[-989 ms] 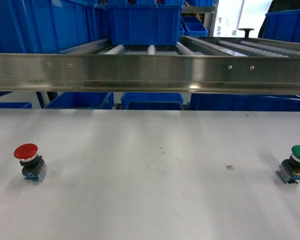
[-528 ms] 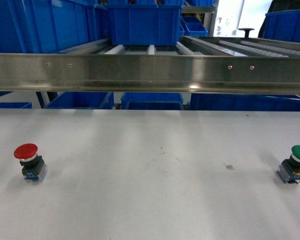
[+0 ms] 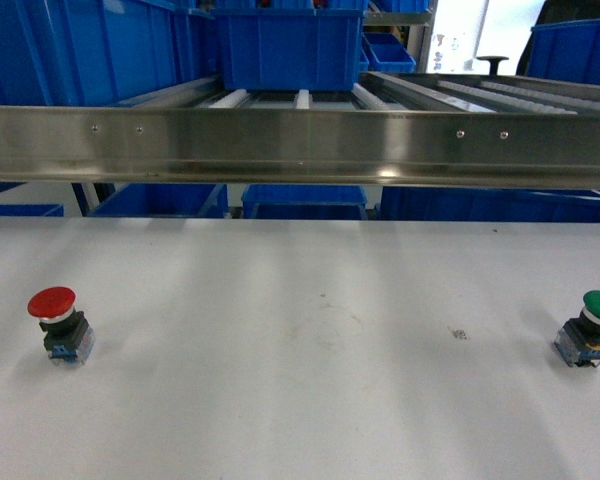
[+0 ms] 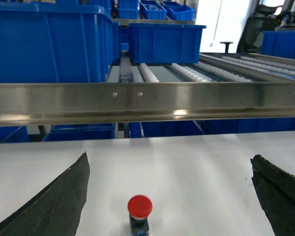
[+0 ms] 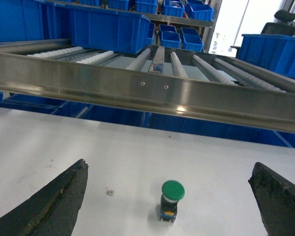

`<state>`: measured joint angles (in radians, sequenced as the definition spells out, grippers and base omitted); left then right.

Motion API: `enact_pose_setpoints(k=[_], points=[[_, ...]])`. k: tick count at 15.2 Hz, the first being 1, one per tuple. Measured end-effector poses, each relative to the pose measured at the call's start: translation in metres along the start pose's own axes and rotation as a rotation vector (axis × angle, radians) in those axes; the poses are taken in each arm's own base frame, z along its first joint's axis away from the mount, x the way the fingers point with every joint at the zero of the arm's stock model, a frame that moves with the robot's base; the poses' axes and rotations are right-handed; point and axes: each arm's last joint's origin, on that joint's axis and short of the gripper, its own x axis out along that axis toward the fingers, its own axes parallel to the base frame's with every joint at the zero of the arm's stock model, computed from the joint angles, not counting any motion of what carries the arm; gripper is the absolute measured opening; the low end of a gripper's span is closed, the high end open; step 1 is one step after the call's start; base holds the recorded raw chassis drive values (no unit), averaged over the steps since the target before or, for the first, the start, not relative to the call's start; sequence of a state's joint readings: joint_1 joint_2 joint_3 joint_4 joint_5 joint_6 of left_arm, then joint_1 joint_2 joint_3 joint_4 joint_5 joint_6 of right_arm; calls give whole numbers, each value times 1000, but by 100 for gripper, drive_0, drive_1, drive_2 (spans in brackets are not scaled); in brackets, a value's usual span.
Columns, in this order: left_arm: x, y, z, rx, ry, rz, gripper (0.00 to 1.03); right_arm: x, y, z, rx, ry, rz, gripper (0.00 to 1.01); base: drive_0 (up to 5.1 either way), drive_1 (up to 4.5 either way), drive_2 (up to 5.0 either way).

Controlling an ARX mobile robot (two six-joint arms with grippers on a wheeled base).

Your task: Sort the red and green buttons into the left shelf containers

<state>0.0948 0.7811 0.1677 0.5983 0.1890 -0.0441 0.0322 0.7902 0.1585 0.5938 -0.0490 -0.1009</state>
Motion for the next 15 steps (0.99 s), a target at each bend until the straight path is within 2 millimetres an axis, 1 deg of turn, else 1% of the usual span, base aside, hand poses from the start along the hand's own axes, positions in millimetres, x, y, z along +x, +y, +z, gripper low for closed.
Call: enact_pose_setpoints(k=[1,2,3,4,6,8,9,10,12,13,14,15], points=[[20,0,9,3,56,-25,98,23,-2,7,-7,43,22,98,0,0,0],[36,2,12,7,113,-29,98,43,-5,7,2,119,30,98,0,0,0],[57,4,17,13,173,-29,98,63,-9,6,4,182,28,98,0,0,0],[74,6,21,21,195,-5,98,83,-11,5,11,245,45,98,0,0,0],[110,12,30,24,229,30,98,116,-14,8,4,314,63,98,0,0,0],[134,11,28,46,257,44,98,147,-17,15,-12,354,74,98,0,0,0],[143,10,24,48,288,48,98,157,-17,13,-14,366,77,98,0,0,0],[148,7,20,42,310,40,98,164,-17,9,8,421,100,98,0,0,0],[153,-7,13,38,355,15,98,176,-18,-6,26,497,103,98,0,0,0],[158,-21,8,55,375,9,98,185,-24,-19,29,571,97,98,0,0,0],[161,-33,1,83,393,5,98,191,-30,-31,41,609,104,98,0,0,0],[161,-33,1,84,394,5,98,193,-34,-43,145,653,107,98,0,0,0]])
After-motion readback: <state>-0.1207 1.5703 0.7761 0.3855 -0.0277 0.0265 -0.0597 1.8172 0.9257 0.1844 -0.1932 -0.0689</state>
